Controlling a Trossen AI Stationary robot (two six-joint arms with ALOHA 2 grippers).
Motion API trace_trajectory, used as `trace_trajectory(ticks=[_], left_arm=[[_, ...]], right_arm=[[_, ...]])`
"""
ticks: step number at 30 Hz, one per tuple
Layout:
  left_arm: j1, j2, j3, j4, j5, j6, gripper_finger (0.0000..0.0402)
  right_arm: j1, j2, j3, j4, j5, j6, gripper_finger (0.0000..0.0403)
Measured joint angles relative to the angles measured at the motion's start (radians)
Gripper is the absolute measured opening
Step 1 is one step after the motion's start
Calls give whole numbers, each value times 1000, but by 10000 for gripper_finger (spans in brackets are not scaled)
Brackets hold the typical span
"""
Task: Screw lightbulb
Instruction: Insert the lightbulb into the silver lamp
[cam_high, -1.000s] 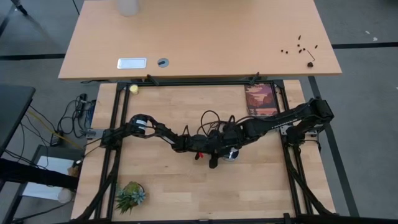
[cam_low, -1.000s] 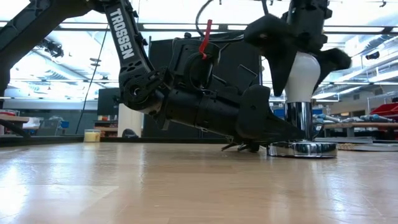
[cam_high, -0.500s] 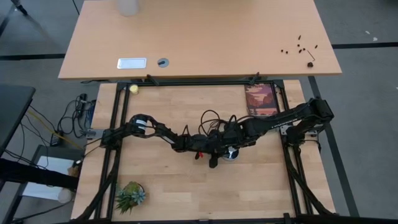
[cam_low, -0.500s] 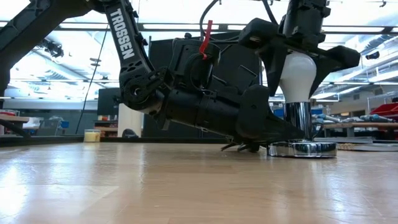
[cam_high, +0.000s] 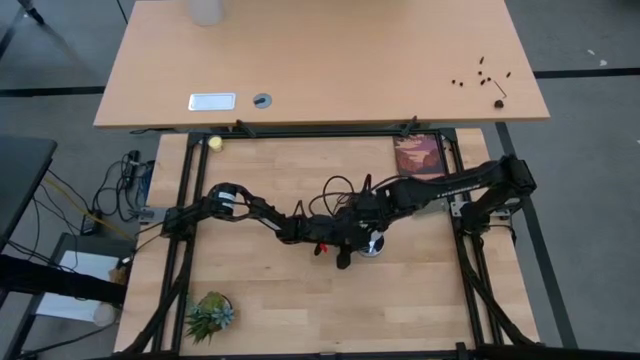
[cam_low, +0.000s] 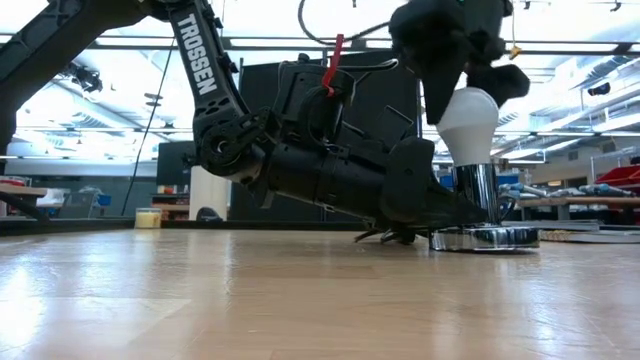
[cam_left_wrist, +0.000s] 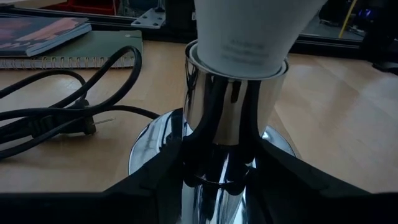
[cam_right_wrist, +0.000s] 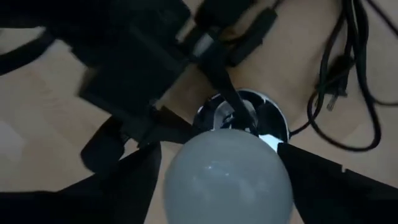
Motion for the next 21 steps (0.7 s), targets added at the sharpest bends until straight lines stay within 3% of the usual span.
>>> trace_trajectory(ticks=[5, 11, 21], left_arm=[[0, 0, 1, -2, 3, 3, 194], [-1, 0, 1, -10, 4, 4, 194], [-2, 0, 1, -12, 7, 36, 194]], right_arm=[[-37, 0, 76, -128, 8, -96, 357], [-42, 0, 211, -271, 42, -250, 362], [124, -1, 191, -376, 192, -1117, 346]])
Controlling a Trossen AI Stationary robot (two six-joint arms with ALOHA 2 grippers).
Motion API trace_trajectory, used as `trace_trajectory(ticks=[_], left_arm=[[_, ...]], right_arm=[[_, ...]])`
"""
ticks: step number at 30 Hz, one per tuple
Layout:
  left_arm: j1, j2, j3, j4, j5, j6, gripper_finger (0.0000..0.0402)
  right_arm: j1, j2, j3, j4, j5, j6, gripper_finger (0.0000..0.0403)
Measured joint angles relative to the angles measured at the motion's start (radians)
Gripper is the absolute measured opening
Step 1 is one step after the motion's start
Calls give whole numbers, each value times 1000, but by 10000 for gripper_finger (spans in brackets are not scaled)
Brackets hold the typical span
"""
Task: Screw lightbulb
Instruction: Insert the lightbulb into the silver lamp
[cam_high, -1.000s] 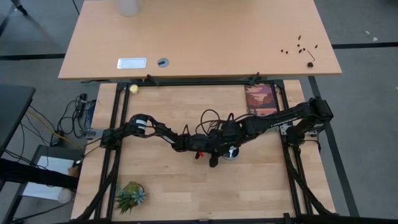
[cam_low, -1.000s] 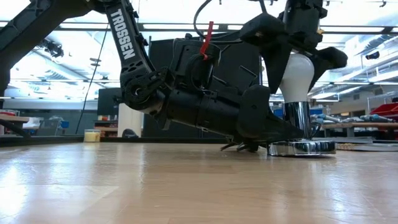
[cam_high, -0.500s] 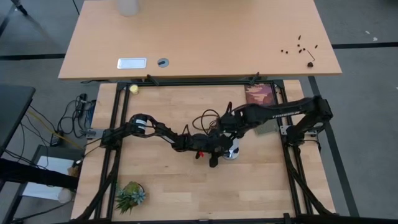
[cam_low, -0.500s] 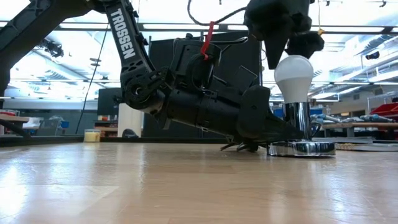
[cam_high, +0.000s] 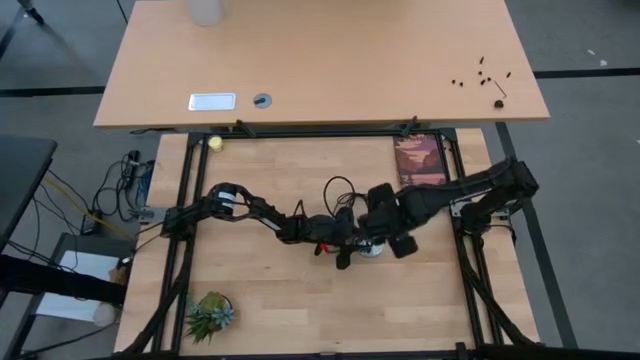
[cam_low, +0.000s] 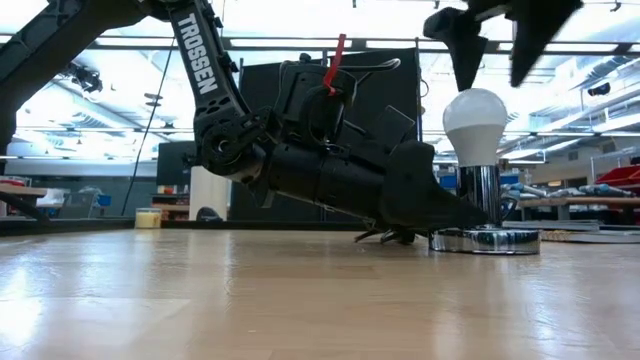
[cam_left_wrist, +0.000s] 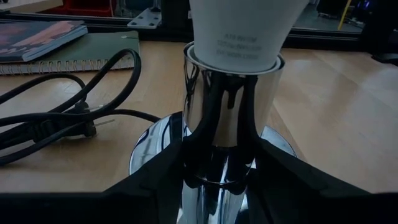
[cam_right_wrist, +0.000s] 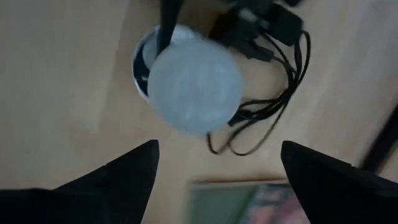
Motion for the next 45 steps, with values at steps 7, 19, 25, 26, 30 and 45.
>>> trace_trajectory(ticks=[7, 19, 25, 26, 30, 45], left_arm=[[0, 0, -1, 0, 1, 15, 194], [0, 1, -1, 2, 0, 15, 194], [0, 1, -1, 2, 0, 15, 194], [0, 1, -1, 2, 0, 15, 194], [0, 1, -1, 2, 0, 15, 194], [0, 1, -1, 4, 0, 5, 194]], right_arm=[[19, 1, -101, 81, 4, -228, 346], [6, 1, -239, 386, -49, -281, 346], [-25, 1, -273, 425, -103, -241, 345], [-33, 1, -274, 425, -121, -220, 345], [-71, 1, -274, 426, -170, -143, 324], [-95, 1, -274, 423, -159, 395, 286]])
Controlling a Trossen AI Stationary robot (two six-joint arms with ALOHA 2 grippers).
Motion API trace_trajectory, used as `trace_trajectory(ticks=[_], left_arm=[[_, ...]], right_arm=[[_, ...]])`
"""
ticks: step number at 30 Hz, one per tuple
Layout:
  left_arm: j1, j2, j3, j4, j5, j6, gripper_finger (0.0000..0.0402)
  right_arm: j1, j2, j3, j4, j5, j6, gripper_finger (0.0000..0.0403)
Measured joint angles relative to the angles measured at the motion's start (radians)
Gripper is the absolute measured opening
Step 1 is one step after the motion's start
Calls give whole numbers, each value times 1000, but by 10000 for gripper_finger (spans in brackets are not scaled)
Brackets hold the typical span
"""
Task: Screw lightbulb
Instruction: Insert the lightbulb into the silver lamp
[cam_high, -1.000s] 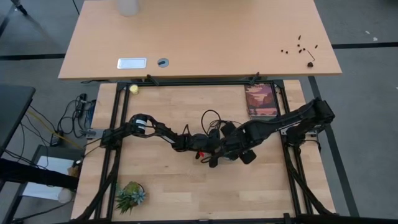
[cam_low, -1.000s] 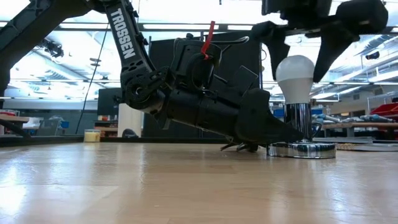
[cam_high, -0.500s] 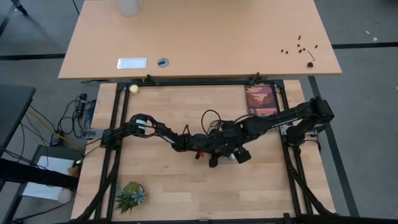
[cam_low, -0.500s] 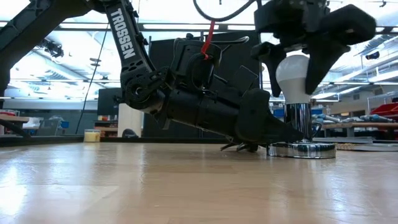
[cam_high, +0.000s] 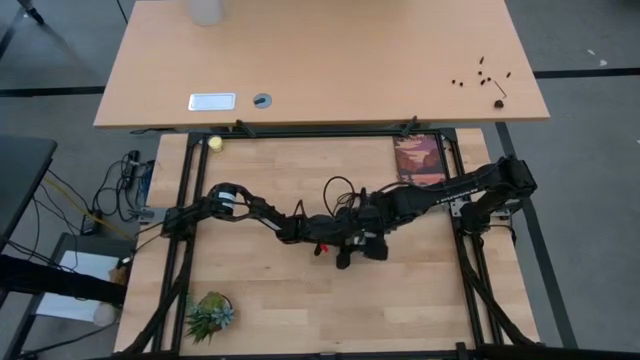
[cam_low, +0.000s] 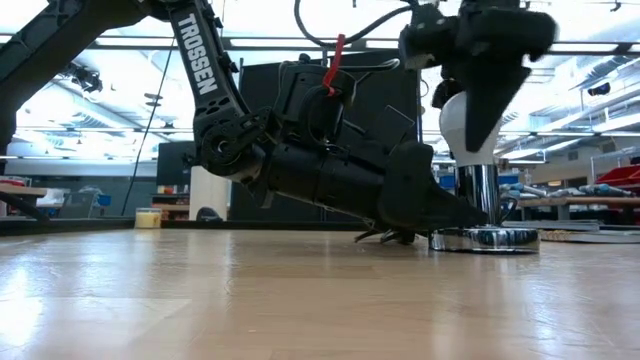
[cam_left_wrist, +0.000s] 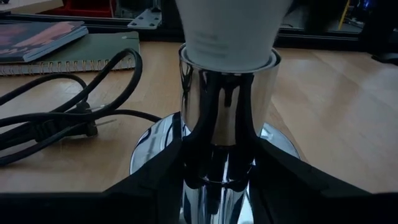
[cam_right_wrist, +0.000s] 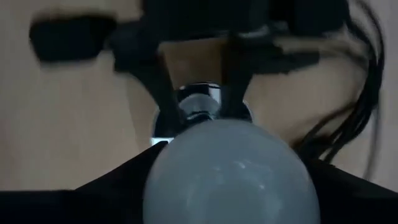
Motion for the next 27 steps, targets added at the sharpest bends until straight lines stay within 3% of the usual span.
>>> trace_trajectory(ticks=[5, 13, 21, 27], left_arm=[[0, 1, -1, 14, -11, -16, 194], [0, 2, -2, 33, -11, -41, 194], [0, 2, -2, 28, -11, -41, 194], [0, 2, -1, 26, -12, -41, 194]], right_arm=[[17, 0, 0, 9, -3, 397, 303], [22, 0, 0, 6, 1, 875, 274], [17, 0, 0, -1, 5, 1147, 283], [13, 1, 7, -9, -9, 1159, 285]])
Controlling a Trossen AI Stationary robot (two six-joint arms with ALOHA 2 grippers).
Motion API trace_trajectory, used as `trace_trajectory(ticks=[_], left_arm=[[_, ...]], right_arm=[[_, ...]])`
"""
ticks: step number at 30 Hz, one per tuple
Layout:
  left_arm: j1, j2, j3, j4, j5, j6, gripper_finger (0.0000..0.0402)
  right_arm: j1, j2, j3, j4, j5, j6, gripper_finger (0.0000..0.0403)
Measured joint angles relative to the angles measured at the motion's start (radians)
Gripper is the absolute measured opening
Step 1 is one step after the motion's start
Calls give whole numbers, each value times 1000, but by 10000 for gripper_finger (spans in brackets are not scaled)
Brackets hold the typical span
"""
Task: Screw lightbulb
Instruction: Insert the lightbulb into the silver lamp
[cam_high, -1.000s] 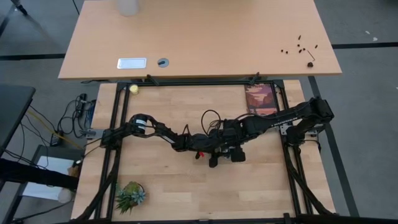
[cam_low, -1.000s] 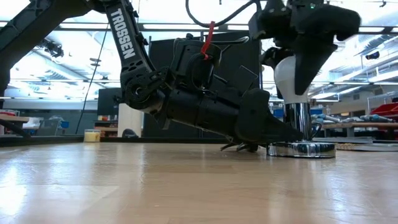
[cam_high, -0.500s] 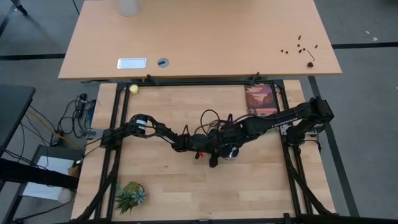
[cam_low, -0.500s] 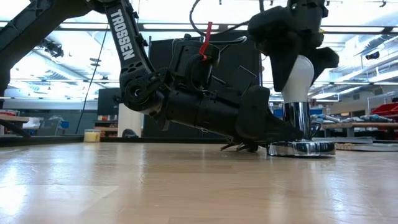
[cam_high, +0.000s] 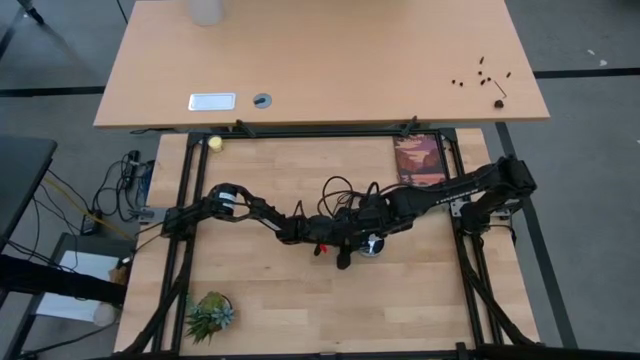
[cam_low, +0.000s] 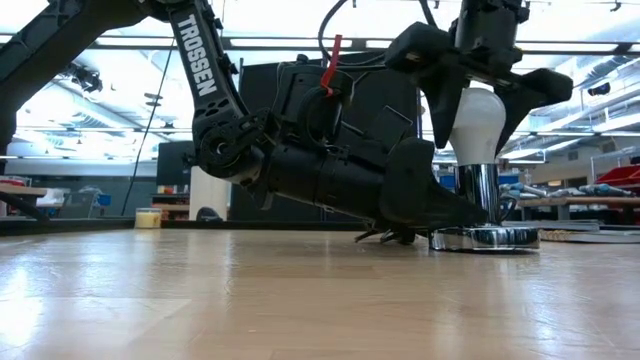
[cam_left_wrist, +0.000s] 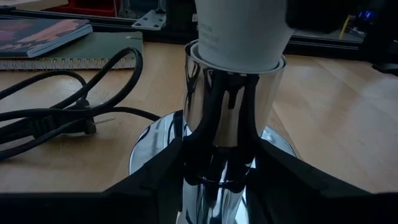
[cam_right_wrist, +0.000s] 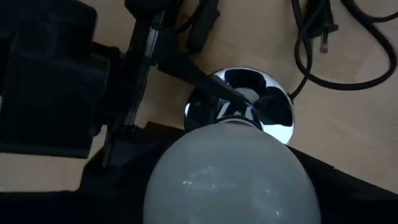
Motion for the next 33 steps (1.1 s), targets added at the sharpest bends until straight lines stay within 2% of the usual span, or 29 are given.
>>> trace_trajectory(ticks=[9, 23, 33], left_arm=[[2, -3, 3, 6, 0, -5, 194], [1, -1, 1, -12, 6, 7, 194], [1, -1, 1, -14, 7, 7, 194]], right_arm=[[-73, 2, 108, -124, -11, -195, 299], [-103, -3, 121, -138, -21, -339, 323], [-156, -2, 213, -155, -86, -662, 323]])
